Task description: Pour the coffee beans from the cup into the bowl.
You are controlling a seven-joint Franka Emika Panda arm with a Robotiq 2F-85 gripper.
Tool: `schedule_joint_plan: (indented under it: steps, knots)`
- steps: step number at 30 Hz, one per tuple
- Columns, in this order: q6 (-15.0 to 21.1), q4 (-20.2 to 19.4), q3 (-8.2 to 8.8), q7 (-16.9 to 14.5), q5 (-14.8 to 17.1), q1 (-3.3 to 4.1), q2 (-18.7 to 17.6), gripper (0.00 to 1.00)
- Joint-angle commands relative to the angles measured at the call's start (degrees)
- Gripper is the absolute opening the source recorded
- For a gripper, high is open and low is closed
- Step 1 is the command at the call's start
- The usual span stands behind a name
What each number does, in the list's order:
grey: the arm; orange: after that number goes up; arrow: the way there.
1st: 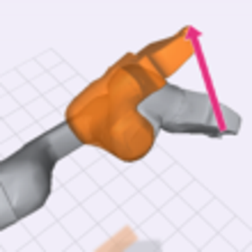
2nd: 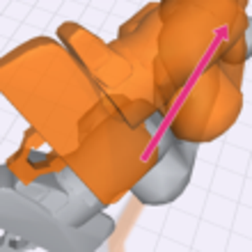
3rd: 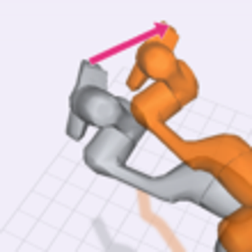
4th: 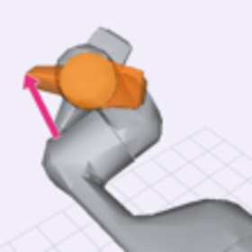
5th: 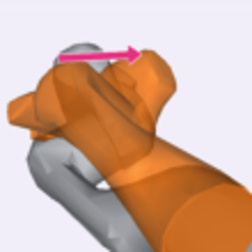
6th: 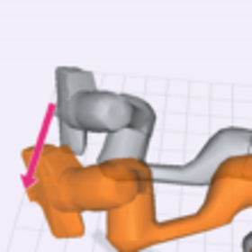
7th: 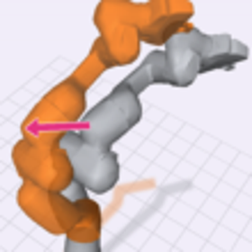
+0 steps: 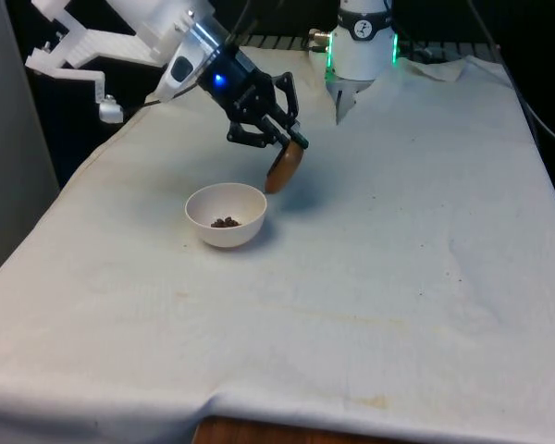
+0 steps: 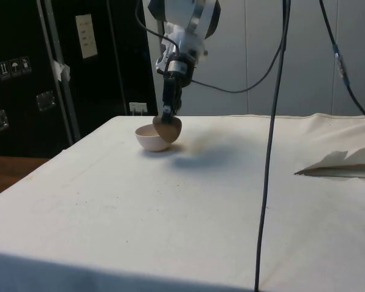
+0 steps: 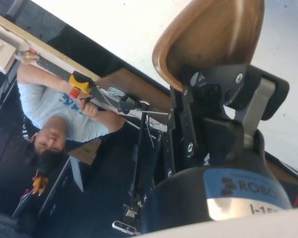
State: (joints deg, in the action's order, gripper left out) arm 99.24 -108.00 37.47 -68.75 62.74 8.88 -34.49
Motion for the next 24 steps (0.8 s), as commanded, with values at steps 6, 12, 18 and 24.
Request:
schedule_joint_plan:
  steps: [6,12,18,24]
  knots:
    - [2.86,-1.43,0.52,0.57,-2.18,0.86,0.80,0.03]
    - [4.30,-2.35,0.23,0.52,-3.55,0.92,1.38,0.03]
    - [6.59,-4.01,-0.40,0.52,-5.56,0.80,2.58,0.03]
    - [9.51,-6.02,-0.97,0.57,-7.91,0.80,3.90,0.03]
